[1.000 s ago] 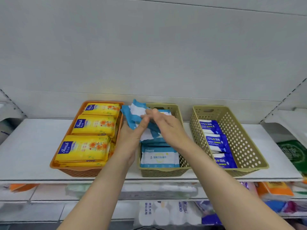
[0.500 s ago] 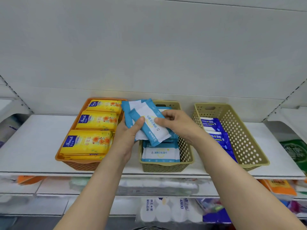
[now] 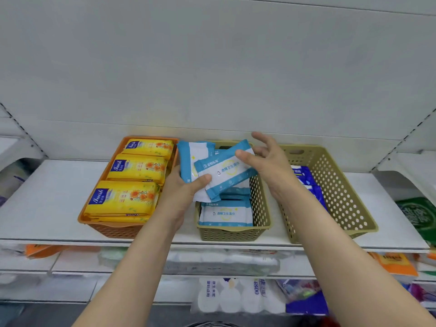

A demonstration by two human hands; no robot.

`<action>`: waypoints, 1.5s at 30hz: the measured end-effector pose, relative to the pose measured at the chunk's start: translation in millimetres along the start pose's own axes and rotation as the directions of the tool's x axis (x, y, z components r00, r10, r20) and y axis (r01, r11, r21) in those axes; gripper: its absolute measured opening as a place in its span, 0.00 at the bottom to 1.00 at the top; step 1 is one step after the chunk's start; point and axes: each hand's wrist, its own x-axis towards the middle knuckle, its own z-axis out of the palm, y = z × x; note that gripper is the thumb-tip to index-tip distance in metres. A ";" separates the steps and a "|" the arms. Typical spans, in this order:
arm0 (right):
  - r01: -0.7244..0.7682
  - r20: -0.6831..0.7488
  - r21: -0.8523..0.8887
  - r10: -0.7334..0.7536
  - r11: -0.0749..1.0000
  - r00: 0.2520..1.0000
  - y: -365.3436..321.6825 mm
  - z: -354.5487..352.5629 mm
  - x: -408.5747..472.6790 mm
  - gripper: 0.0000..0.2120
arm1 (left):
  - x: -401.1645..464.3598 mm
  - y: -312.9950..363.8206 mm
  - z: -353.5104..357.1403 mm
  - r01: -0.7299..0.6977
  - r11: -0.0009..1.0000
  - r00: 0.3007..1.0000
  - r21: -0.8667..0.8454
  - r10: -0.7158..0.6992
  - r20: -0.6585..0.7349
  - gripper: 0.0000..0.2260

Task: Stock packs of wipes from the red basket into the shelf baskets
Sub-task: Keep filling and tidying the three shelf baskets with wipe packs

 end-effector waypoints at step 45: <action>-0.294 0.120 0.139 0.279 0.946 0.953 24.8 25.5 -15.3 0.18 | -2.2 -2.6 8.9 0.064 0.995 0.994 0.079 -0.071 0.082 0.18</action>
